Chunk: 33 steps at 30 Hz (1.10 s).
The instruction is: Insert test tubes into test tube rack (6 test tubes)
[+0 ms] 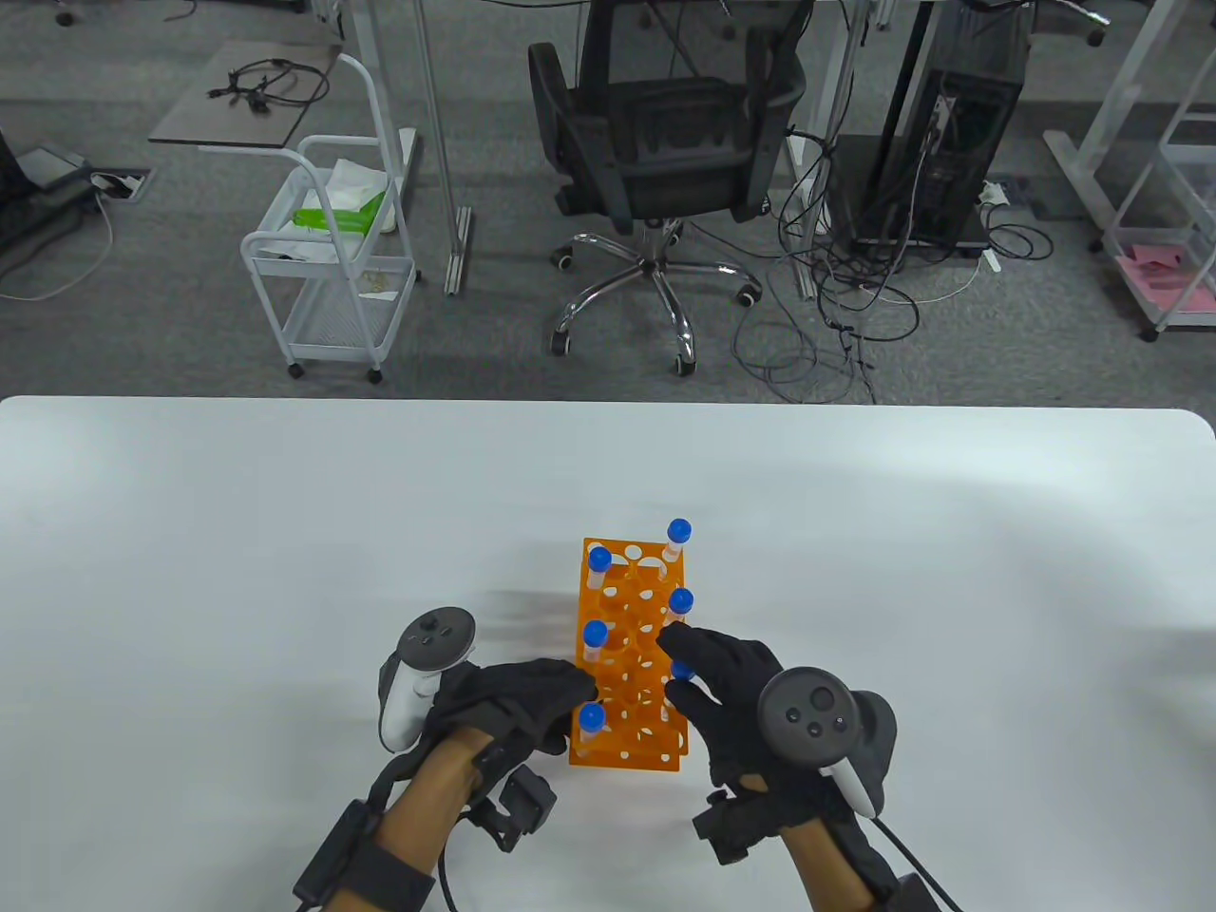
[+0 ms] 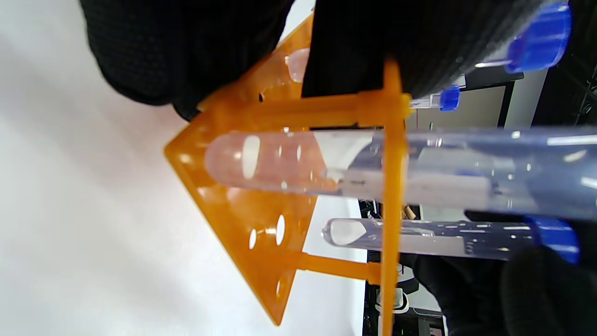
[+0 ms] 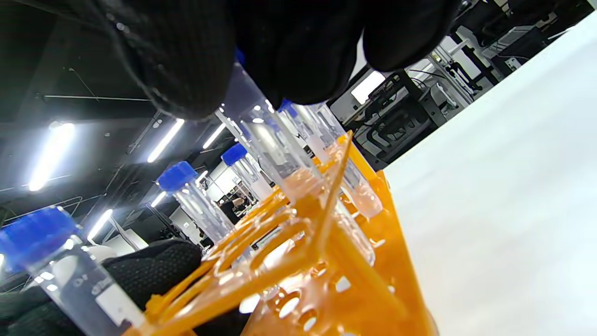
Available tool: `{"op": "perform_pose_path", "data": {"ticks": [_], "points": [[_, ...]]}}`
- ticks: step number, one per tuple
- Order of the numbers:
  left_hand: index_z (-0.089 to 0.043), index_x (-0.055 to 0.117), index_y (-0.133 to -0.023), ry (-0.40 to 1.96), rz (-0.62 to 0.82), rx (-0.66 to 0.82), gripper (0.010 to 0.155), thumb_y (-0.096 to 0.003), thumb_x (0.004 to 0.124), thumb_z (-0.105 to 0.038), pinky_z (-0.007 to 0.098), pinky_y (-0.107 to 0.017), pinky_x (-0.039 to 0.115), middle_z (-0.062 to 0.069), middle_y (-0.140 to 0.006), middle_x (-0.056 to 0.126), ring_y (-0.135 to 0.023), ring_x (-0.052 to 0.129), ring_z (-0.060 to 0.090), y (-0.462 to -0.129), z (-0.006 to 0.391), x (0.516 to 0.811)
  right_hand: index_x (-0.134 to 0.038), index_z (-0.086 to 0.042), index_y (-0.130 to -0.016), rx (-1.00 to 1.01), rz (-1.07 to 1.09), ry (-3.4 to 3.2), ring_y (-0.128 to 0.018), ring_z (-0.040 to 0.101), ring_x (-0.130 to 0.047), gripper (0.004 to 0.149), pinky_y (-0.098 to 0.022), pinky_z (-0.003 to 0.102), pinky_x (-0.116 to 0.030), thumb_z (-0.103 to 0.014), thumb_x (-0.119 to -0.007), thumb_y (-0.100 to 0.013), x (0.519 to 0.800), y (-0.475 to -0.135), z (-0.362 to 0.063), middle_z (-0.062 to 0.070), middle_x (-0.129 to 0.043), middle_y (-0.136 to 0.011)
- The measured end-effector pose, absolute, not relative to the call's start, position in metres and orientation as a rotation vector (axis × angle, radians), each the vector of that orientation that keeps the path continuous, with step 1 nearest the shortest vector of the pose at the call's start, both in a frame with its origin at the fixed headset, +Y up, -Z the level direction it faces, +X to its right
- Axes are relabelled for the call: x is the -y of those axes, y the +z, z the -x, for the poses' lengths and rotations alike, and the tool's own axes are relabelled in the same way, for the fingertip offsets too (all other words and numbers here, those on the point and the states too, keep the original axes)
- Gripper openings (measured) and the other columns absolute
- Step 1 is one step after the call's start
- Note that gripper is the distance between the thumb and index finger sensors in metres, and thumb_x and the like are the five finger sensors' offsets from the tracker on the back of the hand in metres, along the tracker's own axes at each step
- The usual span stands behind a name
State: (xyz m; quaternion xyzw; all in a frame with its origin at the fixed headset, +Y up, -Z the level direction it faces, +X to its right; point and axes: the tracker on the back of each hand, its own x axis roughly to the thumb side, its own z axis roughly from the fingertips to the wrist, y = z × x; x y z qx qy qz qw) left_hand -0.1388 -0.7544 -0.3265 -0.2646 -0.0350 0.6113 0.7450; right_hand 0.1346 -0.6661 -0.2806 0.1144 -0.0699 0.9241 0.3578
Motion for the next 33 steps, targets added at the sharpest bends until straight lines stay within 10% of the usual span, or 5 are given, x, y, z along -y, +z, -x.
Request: {"op": "perform_pose_path", "data": {"ticks": [33], "points": [[-0.017,0.095,-0.069,1.356,0.583,0.062,0.041,-0.0446,0.079,-0.047,0.049,-0.046,0.084,0.029,-0.093,0.077,-0.073,0.092,0.038,-0.3265,0.1439,0.7533,-0.07,-0.038,-0.096,0.181,-0.341,2.45,-0.085,0.023,-0.084,0.059,-0.068,0.057,-0.067,-0.051,-0.084,-0.04,0.671,-0.2812,-0.1312,-0.005,-0.08,-0.098]]}}
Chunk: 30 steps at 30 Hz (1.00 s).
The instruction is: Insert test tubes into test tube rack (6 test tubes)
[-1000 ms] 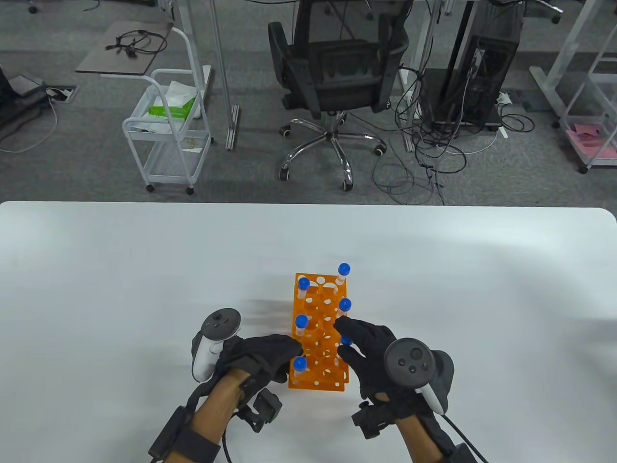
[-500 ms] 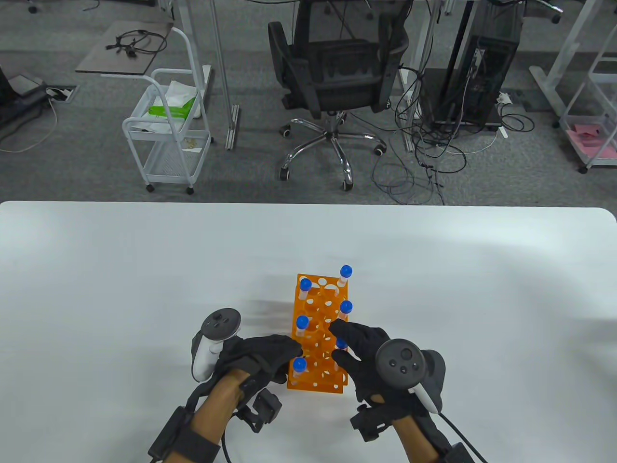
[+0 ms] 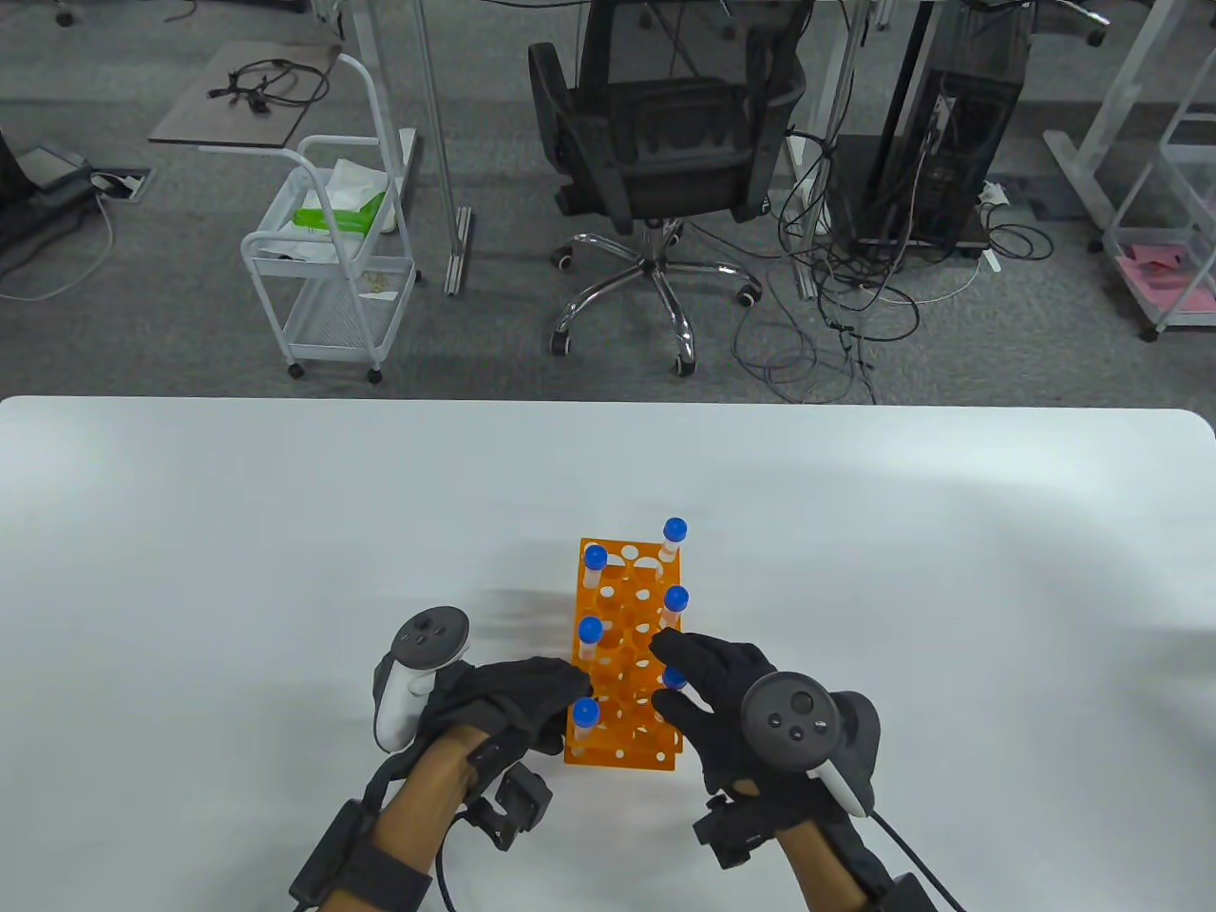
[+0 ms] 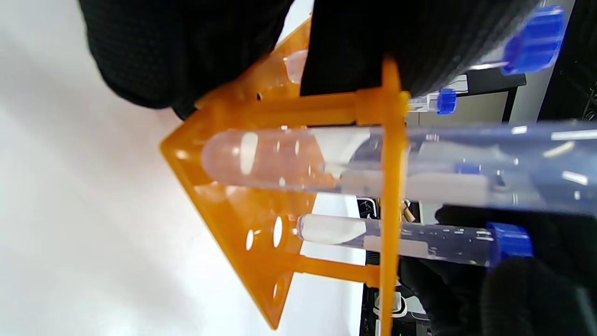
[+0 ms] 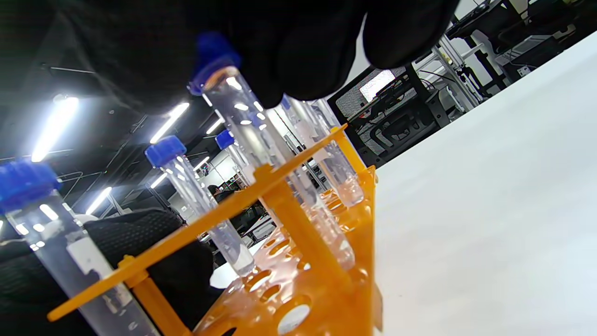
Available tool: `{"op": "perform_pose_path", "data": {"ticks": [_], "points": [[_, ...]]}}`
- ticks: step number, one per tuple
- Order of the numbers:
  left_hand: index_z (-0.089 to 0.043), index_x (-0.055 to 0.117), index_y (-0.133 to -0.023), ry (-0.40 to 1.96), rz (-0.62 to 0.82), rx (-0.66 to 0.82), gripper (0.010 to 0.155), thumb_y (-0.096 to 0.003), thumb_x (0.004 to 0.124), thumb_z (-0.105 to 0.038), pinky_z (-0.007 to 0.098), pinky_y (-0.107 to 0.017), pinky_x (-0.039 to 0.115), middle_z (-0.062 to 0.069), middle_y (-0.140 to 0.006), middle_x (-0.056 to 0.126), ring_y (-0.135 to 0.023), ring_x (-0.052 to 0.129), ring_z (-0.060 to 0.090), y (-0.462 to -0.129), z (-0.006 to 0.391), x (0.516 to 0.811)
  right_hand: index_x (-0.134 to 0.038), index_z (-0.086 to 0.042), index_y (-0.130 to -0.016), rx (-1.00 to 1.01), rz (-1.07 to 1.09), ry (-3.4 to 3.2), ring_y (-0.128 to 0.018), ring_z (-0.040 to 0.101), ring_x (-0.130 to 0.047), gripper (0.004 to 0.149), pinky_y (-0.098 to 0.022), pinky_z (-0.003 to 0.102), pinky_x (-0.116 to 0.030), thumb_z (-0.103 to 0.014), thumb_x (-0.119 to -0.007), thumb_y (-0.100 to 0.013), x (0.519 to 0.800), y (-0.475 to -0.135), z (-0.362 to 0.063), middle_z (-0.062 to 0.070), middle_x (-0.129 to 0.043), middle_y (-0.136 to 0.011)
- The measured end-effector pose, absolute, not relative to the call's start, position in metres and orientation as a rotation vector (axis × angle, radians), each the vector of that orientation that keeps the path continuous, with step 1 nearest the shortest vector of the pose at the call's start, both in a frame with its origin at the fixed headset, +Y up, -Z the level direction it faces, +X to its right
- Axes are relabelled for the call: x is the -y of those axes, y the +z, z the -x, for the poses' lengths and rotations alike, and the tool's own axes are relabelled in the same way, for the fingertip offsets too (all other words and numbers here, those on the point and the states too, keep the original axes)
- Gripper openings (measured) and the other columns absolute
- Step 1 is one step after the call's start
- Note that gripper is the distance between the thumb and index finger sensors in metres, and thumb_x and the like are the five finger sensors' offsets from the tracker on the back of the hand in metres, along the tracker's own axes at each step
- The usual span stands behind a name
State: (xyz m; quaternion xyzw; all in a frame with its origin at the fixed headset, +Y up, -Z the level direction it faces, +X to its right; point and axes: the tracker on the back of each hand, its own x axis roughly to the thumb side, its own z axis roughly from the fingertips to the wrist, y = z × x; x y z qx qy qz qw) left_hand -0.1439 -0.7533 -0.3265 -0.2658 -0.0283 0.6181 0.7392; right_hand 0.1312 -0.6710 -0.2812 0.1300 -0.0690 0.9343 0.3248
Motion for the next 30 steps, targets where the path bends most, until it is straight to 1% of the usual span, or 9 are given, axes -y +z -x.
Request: {"op": "perform_pose_path", "data": {"ticks": [2,5,7,10,13,16,18,23,30], "points": [[-0.017,0.095,-0.069,1.362,0.582,0.06,0.041,-0.0447,0.079,-0.047,0.049,-0.046,0.084,0.03,-0.093,0.076,-0.073,0.092,0.039,-0.327,0.145,0.753,-0.069,-0.037,-0.097,0.192,-0.323,2.406,-0.085,0.024,-0.084,0.06,-0.067,0.056,-0.068,-0.056,-0.078,-0.041,0.669,-0.283,-0.139,-0.004,-0.079,-0.099],[-0.017,0.094,-0.069,1.364,0.577,0.057,0.041,-0.0446,0.079,-0.047,0.049,-0.047,0.084,0.029,-0.093,0.076,-0.074,0.092,0.038,-0.327,0.145,0.753,-0.069,-0.035,-0.097,0.171,-0.275,2.299,-0.082,0.024,-0.086,0.057,-0.065,0.056,-0.069,-0.052,-0.076,-0.043,0.665,-0.288,-0.156,-0.003,-0.081,-0.097],[-0.017,0.094,-0.069,1.365,0.576,0.058,0.041,-0.0447,0.079,-0.047,0.049,-0.047,0.084,0.029,-0.093,0.076,-0.074,0.092,0.038,-0.327,0.146,0.753,-0.074,-0.034,-0.094,0.155,-0.196,2.242,-0.075,0.024,-0.09,0.052,-0.062,0.055,-0.072,-0.048,-0.077,-0.044,0.667,-0.293,-0.168,-0.003,-0.087,-0.09],[-0.017,0.094,-0.069,1.369,0.576,0.067,0.041,-0.0448,0.079,-0.047,0.049,-0.047,0.084,0.029,-0.094,0.076,-0.074,0.091,0.038,-0.327,0.145,0.752,-0.082,-0.032,-0.088,0.039,-0.042,2.241,-0.064,0.021,-0.096,0.044,-0.057,0.053,-0.076,-0.046,-0.078,-0.045,0.683,-0.304,-0.184,-0.004,-0.095,-0.078],[-0.017,0.094,-0.07,1.371,0.577,0.077,0.041,-0.0448,0.079,-0.047,0.049,-0.047,0.083,0.029,-0.094,0.075,-0.075,0.091,0.038,-0.328,0.145,0.753,-0.085,-0.032,-0.084,-0.129,0.044,2.247,-0.059,0.02,-0.097,0.043,-0.055,0.052,-0.078,-0.049,-0.078,-0.045,0.704,-0.312,-0.186,-0.004,-0.097,-0.073],[-0.018,0.094,-0.07,1.385,0.597,0.086,0.041,-0.0451,0.079,-0.047,0.049,-0.048,0.083,0.029,-0.095,0.075,-0.075,0.091,0.038,-0.328,0.144,0.754,-0.085,-0.035,-0.084,-0.286,0.035,2.224,-0.06,0.018,-0.097,0.046,-0.057,0.051,-0.078,-0.057,-0.075,-0.045,0.72,-0.32,-0.181,-0.006,-0.097,-0.073],[-0.017,0.094,-0.07,1.401,0.604,0.085,0.041,-0.0452,0.079,-0.047,0.049,-0.048,0.083,0.029,-0.095,0.075,-0.075,0.091,0.039,-0.328,0.144,0.755,-0.084,-0.036,-0.085,-0.335,0.04,2.19,-0.062,0.017,-0.096,0.048,-0.058,0.05,-0.077,-0.06,-0.074,-0.045,0.725,-0.324,-0.179,-0.007,-0.096,-0.074],[-0.018,0.094,-0.071,1.401,0.608,0.081,0.041,-0.0452,0.079,-0.047,0.049,-0.048,0.083,0.029,-0.095,0.074,-0.076,0.09,0.039,-0.328,0.143,0.756,-0.086,-0.037,-0.083,-0.465,0.056,2.024,-0.062,0.016,-0.096,0.045,-0.059,0.05,-0.076,-0.059,-0.074,-0.046,0.74,-0.331,-0.179,-0.008,-0.096,-0.074],[-0.017,0.094,-0.07,1.386,0.617,0.095,0.041,-0.045,0.08,-0.046,0.049,-0.049,0.083,0.028,-0.096,0.074,-0.076,0.09,0.039,-0.328,0.138,0.759,-0.087,-0.038,-0.082,-0.526,0.056,1.967,-0.062,0.015,-0.095,0.043,-0.06,0.05,-0.076,-0.058,-0.076,-0.046,0.746,-0.334,-0.174,-0.009,-0.096,-0.074]]}}
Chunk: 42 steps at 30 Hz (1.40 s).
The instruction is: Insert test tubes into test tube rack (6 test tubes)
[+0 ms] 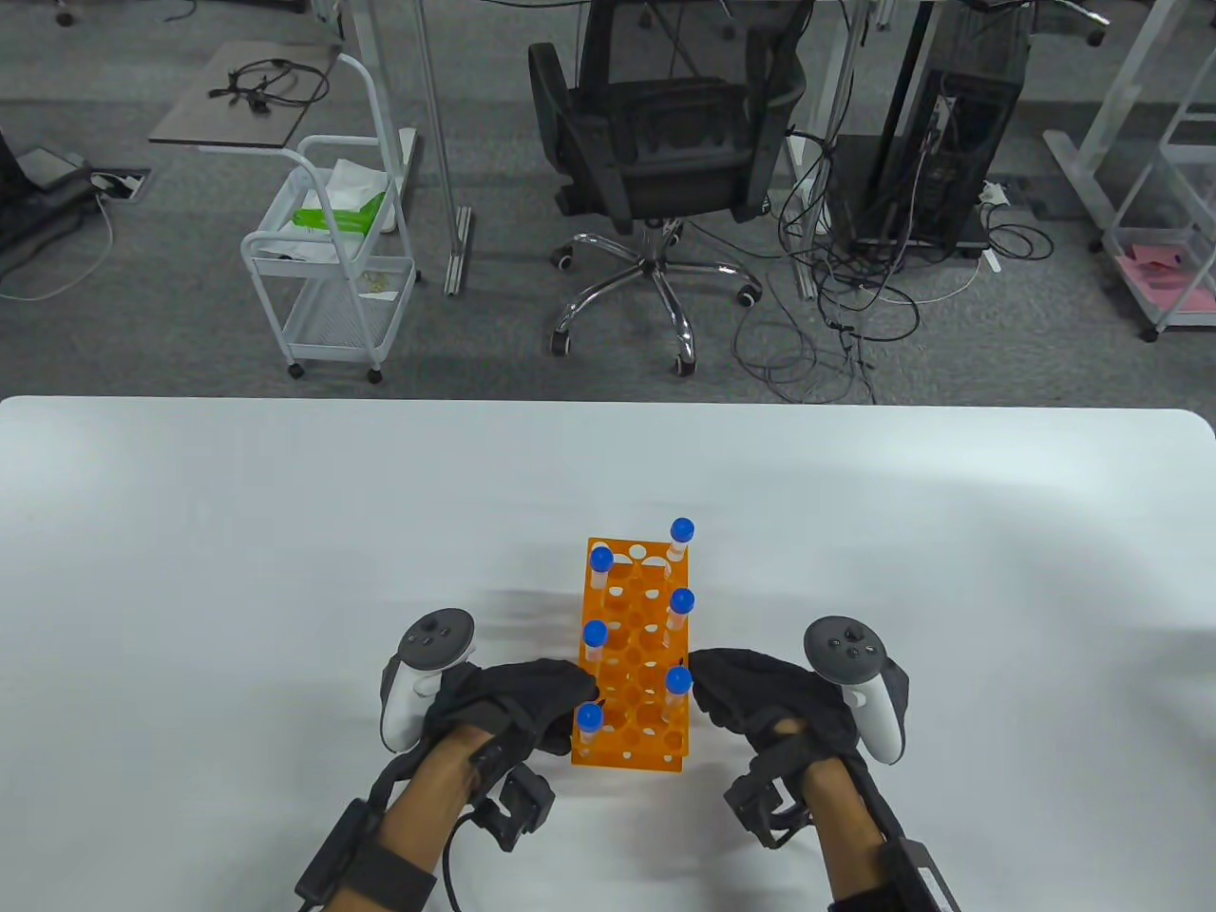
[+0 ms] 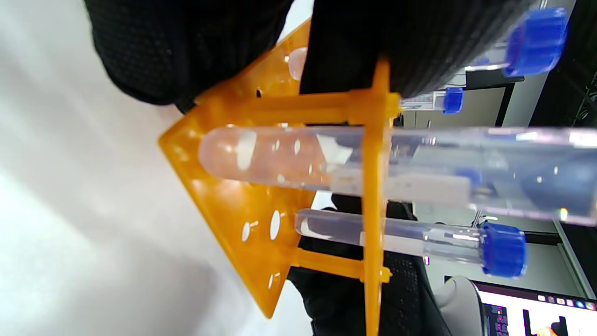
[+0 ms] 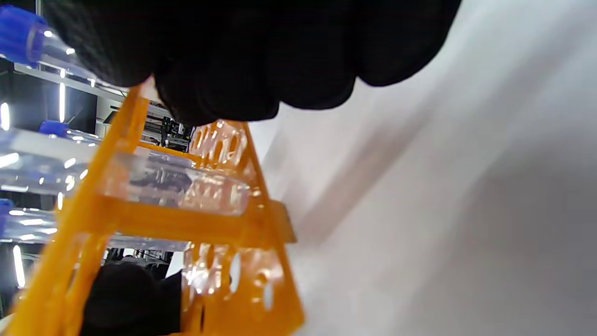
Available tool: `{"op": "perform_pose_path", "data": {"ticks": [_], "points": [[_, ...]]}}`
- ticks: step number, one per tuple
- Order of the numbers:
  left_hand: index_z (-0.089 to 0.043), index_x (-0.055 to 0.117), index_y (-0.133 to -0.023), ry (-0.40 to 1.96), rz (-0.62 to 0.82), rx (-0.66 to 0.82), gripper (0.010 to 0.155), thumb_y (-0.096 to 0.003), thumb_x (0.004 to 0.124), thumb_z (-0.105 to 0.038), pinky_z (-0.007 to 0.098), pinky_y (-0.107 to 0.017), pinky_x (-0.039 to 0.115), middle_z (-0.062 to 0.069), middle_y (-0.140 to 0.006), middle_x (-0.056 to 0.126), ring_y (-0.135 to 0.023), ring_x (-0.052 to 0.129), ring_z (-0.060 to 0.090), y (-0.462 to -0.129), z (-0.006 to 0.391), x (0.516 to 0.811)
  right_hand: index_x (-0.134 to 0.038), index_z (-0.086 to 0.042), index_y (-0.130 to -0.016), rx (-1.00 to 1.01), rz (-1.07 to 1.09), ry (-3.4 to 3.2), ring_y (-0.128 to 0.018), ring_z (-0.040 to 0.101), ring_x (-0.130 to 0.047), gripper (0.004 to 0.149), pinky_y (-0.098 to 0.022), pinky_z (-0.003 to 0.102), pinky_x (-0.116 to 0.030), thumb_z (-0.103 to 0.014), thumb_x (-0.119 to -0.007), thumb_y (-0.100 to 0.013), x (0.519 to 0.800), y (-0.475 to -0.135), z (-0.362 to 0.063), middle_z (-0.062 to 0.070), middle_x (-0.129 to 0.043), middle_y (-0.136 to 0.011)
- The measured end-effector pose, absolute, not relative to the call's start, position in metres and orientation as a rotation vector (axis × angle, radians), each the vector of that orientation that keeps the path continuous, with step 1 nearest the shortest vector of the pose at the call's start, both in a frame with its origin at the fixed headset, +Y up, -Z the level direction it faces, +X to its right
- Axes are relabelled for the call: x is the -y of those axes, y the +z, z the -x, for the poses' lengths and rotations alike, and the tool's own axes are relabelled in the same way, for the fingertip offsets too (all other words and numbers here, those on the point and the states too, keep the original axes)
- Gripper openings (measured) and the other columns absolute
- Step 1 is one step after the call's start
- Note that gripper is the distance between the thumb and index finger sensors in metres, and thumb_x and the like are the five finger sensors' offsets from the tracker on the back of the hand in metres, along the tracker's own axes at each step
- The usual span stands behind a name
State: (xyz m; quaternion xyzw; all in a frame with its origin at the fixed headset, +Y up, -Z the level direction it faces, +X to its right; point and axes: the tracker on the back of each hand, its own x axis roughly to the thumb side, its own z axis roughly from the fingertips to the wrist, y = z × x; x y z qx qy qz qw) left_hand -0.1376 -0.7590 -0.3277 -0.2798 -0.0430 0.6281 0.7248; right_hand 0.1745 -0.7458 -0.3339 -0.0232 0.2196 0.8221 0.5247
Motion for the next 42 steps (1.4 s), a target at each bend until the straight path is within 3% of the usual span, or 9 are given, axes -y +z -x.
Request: {"op": "perform_pose_path", "data": {"ticks": [18,29,42], "points": [[-0.017,0.094,-0.072,1.357,0.635,0.07,0.042,-0.0447,0.08,-0.046,0.052,-0.05,0.08,0.029,-0.096,0.074,-0.077,0.088,0.04,-0.329,0.133,0.767,-0.089,-0.034,-0.081,-0.586,0.062,1.895,-0.062,0.015,-0.095,0.042,-0.061,0.049,-0.076,-0.055,-0.081,-0.045,0.75,-0.336,-0.174,-0.008,-0.096,-0.073],[-0.016,0.095,-0.073,1.258,0.616,0.03,0.044,-0.0443,0.081,-0.046,0.053,-0.056,0.072,0.023,-0.1,0.065,-0.083,0.077,0.038,-0.336,0.131,0.771,-0.089,-0.033,-0.081,-0.575,0.101,1.915,-0.063,0.015,-0.094,0.042,-0.061,0.05,-0.075,-0.054,-0.082,-0.046,0.754,-0.341,-0.175,-0.008,-0.095,-0.073],[-0.016,0.095,-0.073,1.201,0.601,0.01,0.043,-0.0437,0.081,-0.044,0.051,-0.054,0.074,0.019,-0.093,0.074,-0.076,0.082,0.032,-0.342,0.126,0.783,-0.088,-0.034,-0.082,-0.579,0.162,2.026,-0.064,0.015,-0.093,0.041,-0.063,0.049,-0.074,-0.054,-0.081,-0.046,0.767,-0.345,-0.176,-0.008,-0.094,-0.074]]}}
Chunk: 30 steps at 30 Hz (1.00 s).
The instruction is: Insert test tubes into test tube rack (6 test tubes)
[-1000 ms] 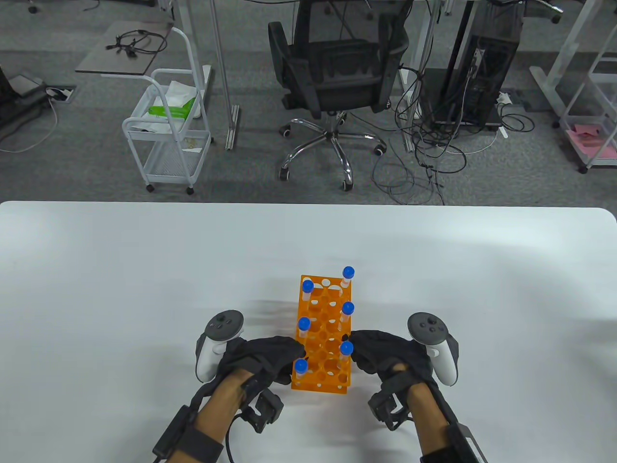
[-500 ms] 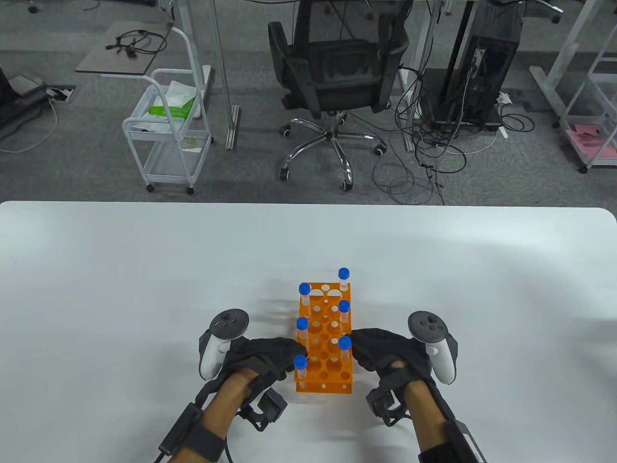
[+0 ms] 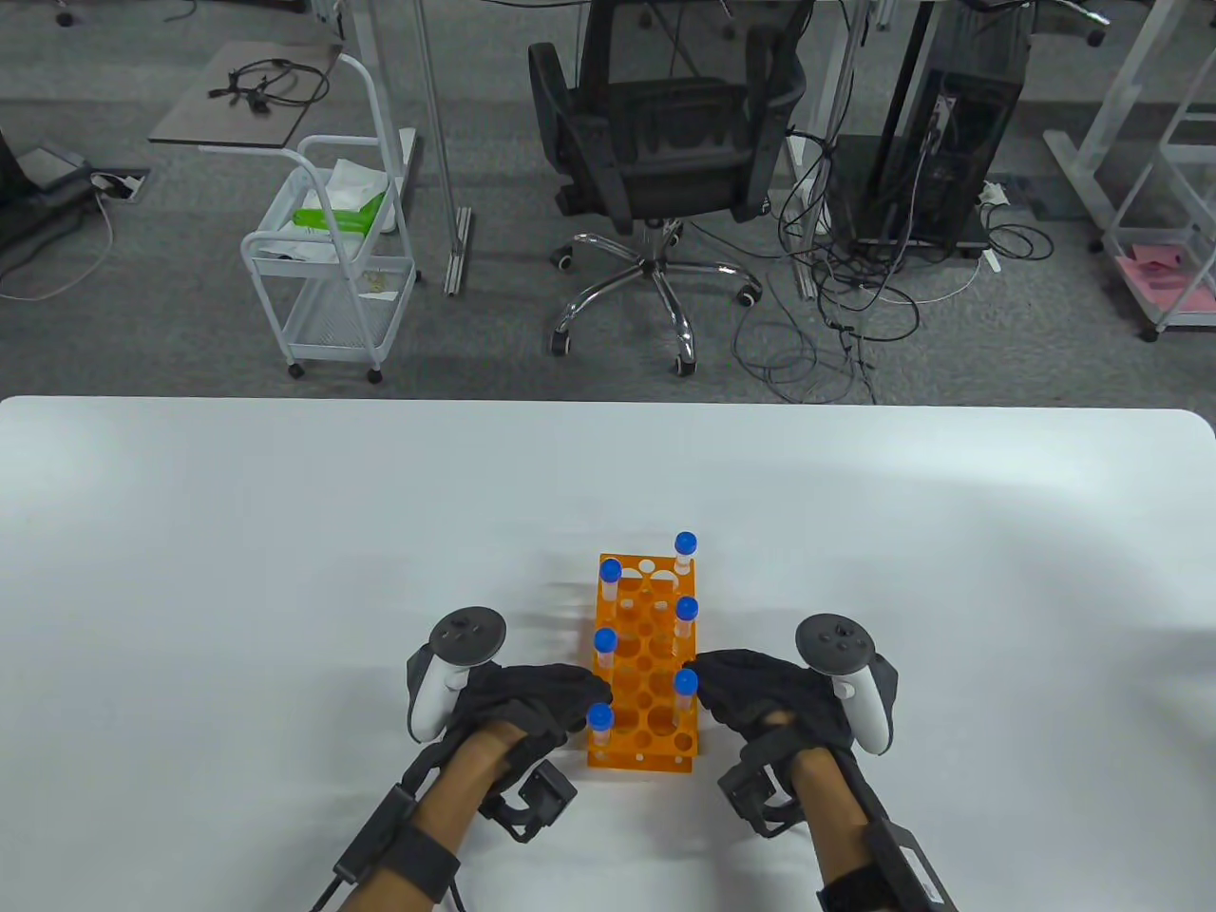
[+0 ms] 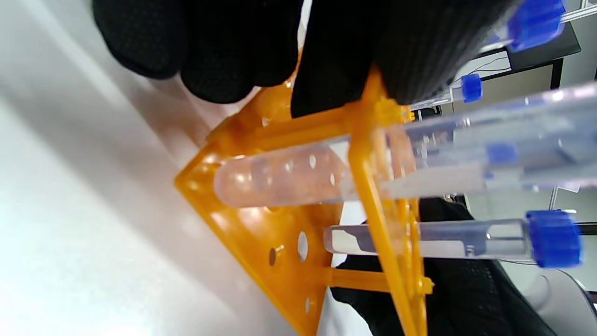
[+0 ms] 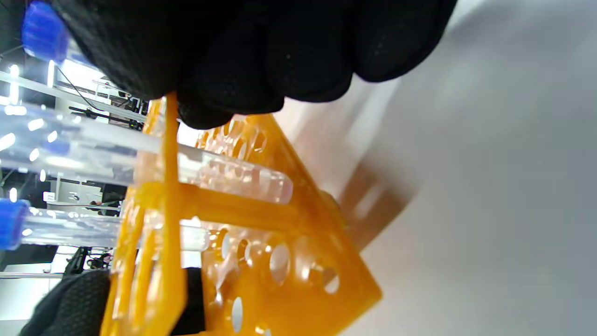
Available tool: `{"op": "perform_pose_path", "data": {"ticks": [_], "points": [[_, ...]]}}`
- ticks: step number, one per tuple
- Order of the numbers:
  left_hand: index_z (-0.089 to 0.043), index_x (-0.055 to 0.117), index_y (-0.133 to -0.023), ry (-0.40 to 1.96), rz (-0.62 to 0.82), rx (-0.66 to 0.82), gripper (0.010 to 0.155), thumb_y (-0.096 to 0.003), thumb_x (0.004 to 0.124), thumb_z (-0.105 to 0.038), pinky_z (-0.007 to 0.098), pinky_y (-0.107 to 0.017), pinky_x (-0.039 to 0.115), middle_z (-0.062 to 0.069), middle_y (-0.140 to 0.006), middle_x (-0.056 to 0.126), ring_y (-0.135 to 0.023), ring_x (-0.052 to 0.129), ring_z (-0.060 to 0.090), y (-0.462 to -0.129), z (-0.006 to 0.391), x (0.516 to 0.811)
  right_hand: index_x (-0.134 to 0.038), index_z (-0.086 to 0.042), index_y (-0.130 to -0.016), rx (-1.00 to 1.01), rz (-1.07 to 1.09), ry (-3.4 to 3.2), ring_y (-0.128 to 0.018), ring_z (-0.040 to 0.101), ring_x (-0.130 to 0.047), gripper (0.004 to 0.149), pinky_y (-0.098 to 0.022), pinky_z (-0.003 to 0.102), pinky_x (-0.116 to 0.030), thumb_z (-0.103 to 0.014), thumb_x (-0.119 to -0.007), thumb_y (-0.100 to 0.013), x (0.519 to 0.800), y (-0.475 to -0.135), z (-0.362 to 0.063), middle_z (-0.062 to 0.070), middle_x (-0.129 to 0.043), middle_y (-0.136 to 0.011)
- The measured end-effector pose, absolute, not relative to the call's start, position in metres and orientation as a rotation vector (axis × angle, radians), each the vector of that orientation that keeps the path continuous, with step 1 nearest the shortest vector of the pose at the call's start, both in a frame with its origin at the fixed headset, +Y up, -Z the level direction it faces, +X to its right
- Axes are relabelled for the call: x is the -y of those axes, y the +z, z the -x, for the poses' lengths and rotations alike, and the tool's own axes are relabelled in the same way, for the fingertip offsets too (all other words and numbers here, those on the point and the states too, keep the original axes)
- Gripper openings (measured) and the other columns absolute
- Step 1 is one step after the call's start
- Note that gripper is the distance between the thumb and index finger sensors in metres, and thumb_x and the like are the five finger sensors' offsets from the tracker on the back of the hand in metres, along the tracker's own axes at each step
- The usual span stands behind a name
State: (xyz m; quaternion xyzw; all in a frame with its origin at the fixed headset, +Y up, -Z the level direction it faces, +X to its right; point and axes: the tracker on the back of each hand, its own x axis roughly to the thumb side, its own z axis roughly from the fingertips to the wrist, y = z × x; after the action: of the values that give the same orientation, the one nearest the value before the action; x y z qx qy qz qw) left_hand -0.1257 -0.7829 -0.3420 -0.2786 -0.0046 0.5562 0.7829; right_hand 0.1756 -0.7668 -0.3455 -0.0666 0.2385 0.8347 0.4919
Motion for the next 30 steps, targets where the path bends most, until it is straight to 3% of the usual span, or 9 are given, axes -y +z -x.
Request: {"op": "perform_pose_path", "data": {"ticks": [18,30], "points": [[-0.015,0.096,-0.072,1.129,0.597,-0.014,0.043,-0.0428,0.082,-0.044,0.045,-0.043,0.08,0.017,-0.085,0.08,-0.056,0.092,0.022,-0.3409,0.127,0.7891,-0.088,-0.034,-0.082,-0.556,0.19,2.179,-0.062,0.014,-0.093,0.041,-0.06,0.046,-0.076,-0.053,-0.08,-0.047,0.7682,-0.3474,-0.1674,-0.008,-0.094,-0.074],[-0.016,0.097,-0.071,1.085,0.621,-0.003,0.043,-0.0424,0.082,-0.046,0.043,-0.04,0.082,0.017,-0.084,0.081,-0.052,0.093,0.02,-0.3409,0.1226,0.7913,-0.087,-0.034,-0.083,-0.52,0.189,2.227,-0.062,0.014,-0.093,0.041,-0.059,0.046,-0.077,-0.053,-0.079,-0.047,0.7692,-0.3488,-0.1683,-0.007,-0.094,-0.074]]}}
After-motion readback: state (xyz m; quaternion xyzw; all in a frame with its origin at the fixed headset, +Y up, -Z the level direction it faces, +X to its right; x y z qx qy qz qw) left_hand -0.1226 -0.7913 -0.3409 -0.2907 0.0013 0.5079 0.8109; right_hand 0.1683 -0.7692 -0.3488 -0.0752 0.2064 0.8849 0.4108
